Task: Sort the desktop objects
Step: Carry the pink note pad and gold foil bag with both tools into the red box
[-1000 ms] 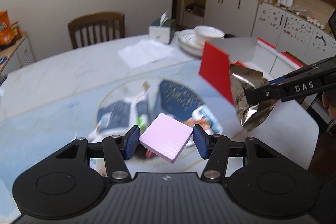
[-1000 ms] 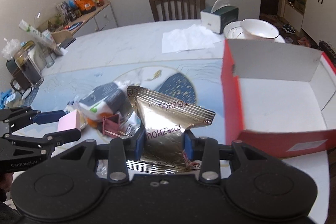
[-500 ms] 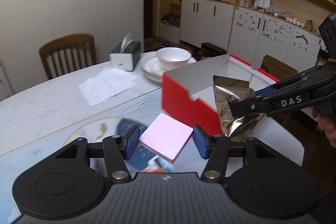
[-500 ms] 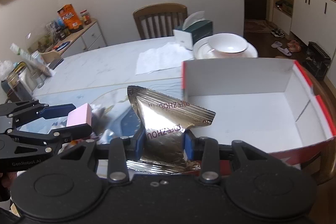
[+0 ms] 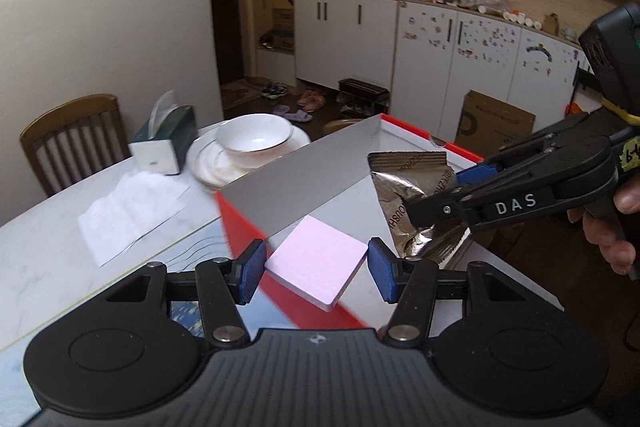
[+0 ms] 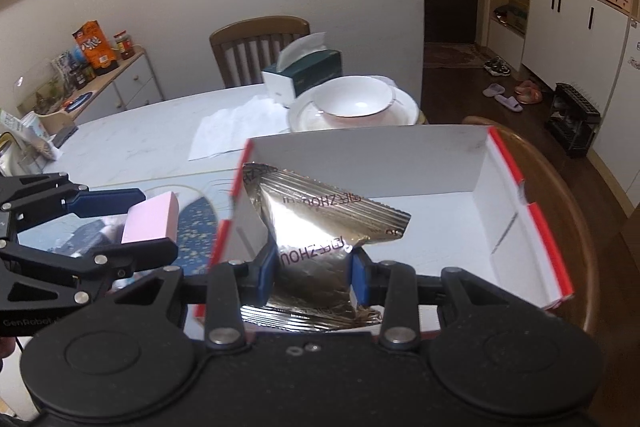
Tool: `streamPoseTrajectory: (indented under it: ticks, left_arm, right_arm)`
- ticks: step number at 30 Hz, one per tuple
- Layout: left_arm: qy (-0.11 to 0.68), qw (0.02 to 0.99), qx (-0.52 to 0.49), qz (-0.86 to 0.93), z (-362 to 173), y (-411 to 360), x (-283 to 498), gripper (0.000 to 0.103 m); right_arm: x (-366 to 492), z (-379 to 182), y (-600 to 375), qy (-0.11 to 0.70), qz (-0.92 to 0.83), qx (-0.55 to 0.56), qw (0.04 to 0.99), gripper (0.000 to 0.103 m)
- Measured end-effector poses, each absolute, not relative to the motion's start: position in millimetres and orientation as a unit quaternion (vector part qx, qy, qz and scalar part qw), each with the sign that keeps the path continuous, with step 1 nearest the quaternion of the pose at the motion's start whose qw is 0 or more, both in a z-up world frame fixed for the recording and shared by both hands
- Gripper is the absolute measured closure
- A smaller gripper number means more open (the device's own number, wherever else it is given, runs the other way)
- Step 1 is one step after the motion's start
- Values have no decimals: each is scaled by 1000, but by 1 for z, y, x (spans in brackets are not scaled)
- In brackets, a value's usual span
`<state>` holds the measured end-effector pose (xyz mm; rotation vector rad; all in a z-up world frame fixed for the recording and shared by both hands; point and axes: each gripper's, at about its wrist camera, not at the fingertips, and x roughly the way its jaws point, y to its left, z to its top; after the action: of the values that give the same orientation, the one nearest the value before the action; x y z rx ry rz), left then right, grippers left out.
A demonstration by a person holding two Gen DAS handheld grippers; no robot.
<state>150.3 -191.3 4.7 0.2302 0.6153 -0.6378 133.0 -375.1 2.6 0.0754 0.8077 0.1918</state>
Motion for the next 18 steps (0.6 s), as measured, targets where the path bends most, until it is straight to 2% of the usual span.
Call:
streamPoseTrajectory:
  ticks: [18]
  left_arm:
    - [321,863,192,-340,-33,-272,203,49]
  right_arm:
    - [178,-37,-430,448,75,-7,891,66]
